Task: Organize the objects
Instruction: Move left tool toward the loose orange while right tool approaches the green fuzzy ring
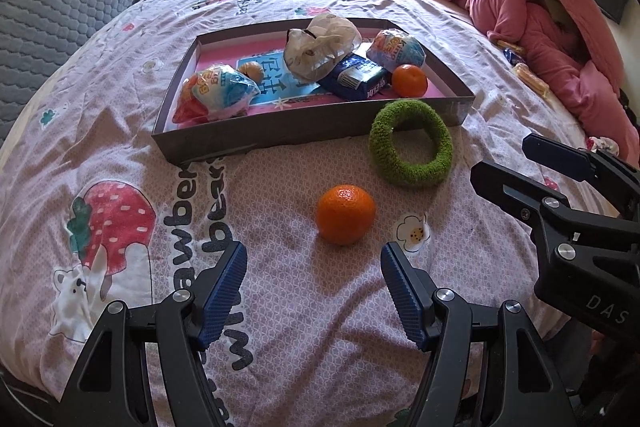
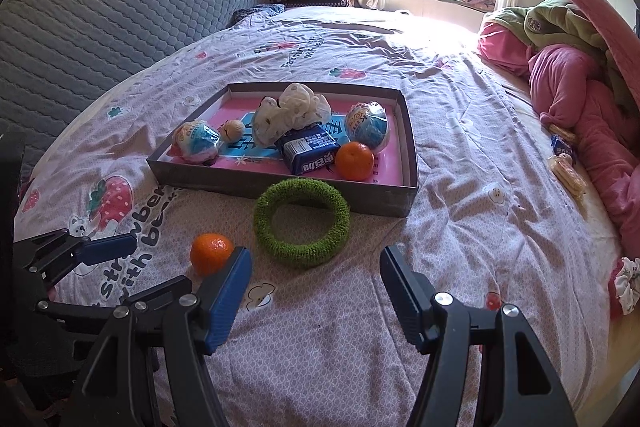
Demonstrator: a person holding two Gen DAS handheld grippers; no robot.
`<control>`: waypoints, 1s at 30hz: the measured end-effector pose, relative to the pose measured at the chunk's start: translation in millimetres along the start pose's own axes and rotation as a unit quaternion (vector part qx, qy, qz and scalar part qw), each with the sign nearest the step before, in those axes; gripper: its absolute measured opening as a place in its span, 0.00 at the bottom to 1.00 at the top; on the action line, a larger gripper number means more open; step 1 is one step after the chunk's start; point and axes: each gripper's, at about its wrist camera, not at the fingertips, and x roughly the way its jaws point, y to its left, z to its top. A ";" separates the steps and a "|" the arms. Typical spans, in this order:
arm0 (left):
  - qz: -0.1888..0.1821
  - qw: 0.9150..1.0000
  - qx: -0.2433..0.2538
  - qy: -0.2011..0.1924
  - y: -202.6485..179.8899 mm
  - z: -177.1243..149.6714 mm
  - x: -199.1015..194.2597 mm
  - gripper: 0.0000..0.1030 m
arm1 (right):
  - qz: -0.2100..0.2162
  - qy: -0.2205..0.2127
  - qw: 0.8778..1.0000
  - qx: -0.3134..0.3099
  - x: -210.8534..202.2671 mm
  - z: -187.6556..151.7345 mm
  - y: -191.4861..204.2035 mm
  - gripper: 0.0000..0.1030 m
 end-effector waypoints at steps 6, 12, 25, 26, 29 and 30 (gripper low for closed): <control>-0.012 1.000 -0.009 0.005 -0.6 -2.1 11.4 0.69 | -0.005 0.013 1.000 0.002 8.8 -3.0 -1.3 0.64; -0.014 1.000 -0.010 0.004 0.4 -2.4 20.7 0.69 | -0.006 0.018 1.000 0.005 14.2 -4.0 -4.0 0.64; -0.033 0.999 -0.017 0.001 5.4 4.0 37.3 0.69 | -0.009 0.029 1.000 0.006 32.1 -1.2 -6.1 0.64; -0.033 0.999 -0.016 0.000 5.3 4.3 38.5 0.69 | -0.010 0.030 0.999 0.006 33.9 -0.5 -6.3 0.64; -0.033 0.999 -0.016 -0.005 5.2 5.1 41.5 0.67 | -0.012 0.031 0.999 0.009 39.2 1.9 -8.5 0.64; -0.037 0.999 -0.017 -0.006 5.6 5.6 42.1 0.66 | -0.012 0.031 0.999 0.011 40.9 2.5 -9.6 0.64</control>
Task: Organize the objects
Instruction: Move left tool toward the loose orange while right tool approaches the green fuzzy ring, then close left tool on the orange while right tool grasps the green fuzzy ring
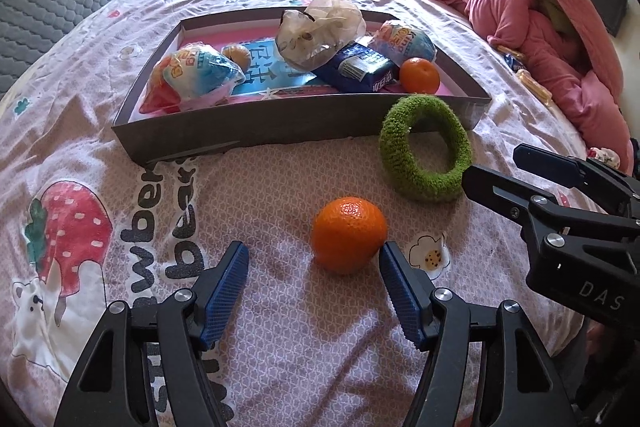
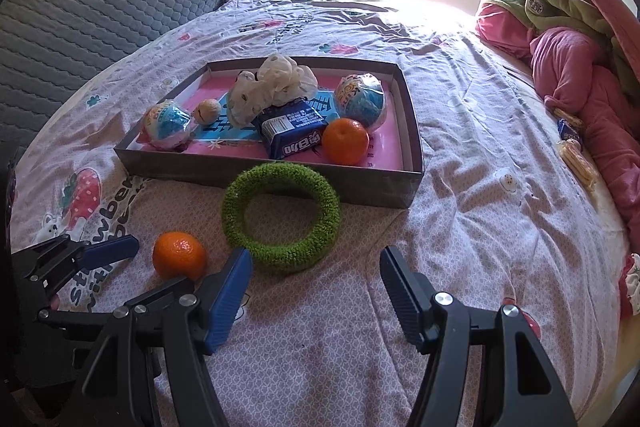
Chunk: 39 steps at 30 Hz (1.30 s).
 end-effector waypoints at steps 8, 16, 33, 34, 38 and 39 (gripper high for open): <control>-0.015 1.000 0.003 -0.012 -0.2 5.6 2.9 0.60 | -0.004 0.004 1.000 0.016 14.4 6.2 -6.2 0.64; -0.030 0.999 -0.003 -0.013 -0.6 12.7 10.2 0.58 | -0.014 0.002 1.000 0.022 28.0 12.4 -7.5 0.64; -0.042 0.999 -0.001 -0.011 -1.2 14.9 15.7 0.48 | -0.019 0.005 1.000 0.017 47.6 16.2 -5.6 0.34; -0.041 0.999 -0.001 -0.010 -1.3 14.9 16.1 0.47 | -0.018 0.004 1.000 0.017 47.7 16.0 -4.9 0.30; -0.037 0.999 -0.001 -0.010 -1.4 15.0 16.3 0.45 | -0.017 0.001 1.000 0.016 46.9 15.8 -3.7 0.19; -0.037 0.999 -0.001 -0.009 -1.2 15.2 16.2 0.45 | -0.017 0.000 1.000 0.016 46.6 15.6 -4.1 0.18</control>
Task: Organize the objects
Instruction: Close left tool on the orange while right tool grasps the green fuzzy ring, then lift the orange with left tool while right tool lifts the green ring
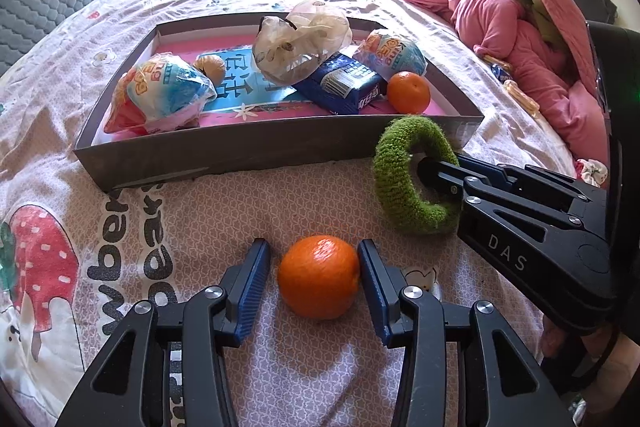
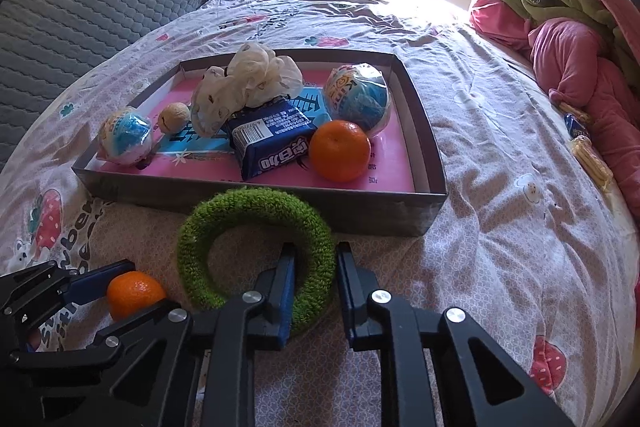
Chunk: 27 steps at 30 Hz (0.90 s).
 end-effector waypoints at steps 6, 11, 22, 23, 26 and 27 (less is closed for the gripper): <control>0.004 1.000 -0.001 0.001 0.9 0.1 -0.9 0.39 | 0.001 -0.003 1.000 0.004 -5.7 -0.9 -1.6 0.17; -0.001 1.000 -0.003 0.002 1.0 -0.7 -2.3 0.39 | 0.003 -0.005 1.000 0.007 -8.4 -1.1 -3.6 0.17; -0.003 1.000 -0.007 0.001 1.3 -2.3 -7.1 0.38 | 0.008 -0.007 1.000 0.005 -12.6 -3.7 -2.7 0.15; -0.003 1.000 -0.008 0.001 1.7 -2.3 -7.8 0.38 | 0.007 -0.008 1.000 0.006 -13.5 -3.8 -3.1 0.14; -0.003 1.000 -0.009 -0.001 2.1 -2.1 -11.2 0.38 | 0.009 -0.009 1.000 0.011 -16.2 -2.8 -4.8 0.14; -0.001 1.000 -0.009 -0.002 2.9 -2.0 -12.7 0.38 | 0.009 -0.011 1.000 0.011 -17.7 -2.5 -4.9 0.14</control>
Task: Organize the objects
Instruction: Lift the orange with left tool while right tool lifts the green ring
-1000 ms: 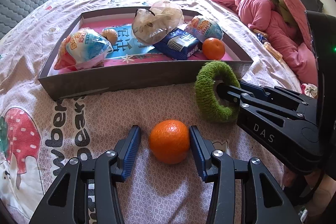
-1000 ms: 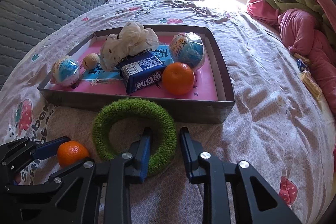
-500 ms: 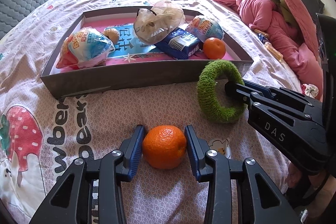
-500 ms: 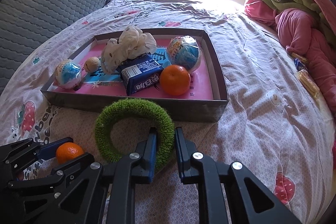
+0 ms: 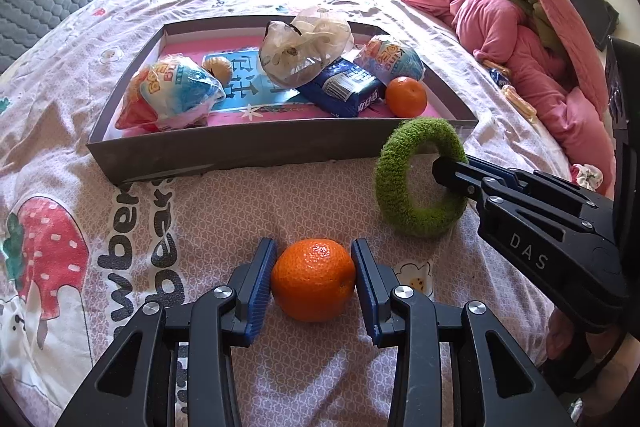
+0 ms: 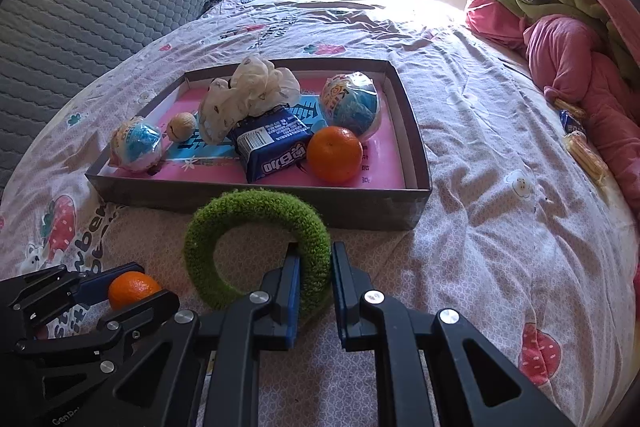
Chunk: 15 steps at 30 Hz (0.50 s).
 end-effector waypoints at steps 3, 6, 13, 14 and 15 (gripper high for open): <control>0.002 1.000 -0.003 -0.005 1.5 0.8 -5.3 0.38 | 0.001 -0.005 1.000 0.000 -5.1 0.7 1.2 0.14; 0.006 1.000 -0.003 -0.012 2.1 1.8 -10.6 0.38 | 0.002 -0.011 1.000 0.000 -10.4 2.1 1.9 0.14; 0.014 1.000 -0.003 -0.027 1.3 8.6 -24.3 0.38 | 0.001 -0.032 0.999 0.002 -26.3 8.7 3.1 0.14; 0.016 0.999 -0.003 -0.030 1.0 10.0 -26.7 0.38 | 0.002 -0.035 0.999 0.003 -28.5 9.9 3.0 0.14; 0.017 0.999 -0.002 -0.032 0.4 11.6 -28.8 0.38 | 0.002 -0.037 0.999 0.003 -30.8 11.0 3.3 0.14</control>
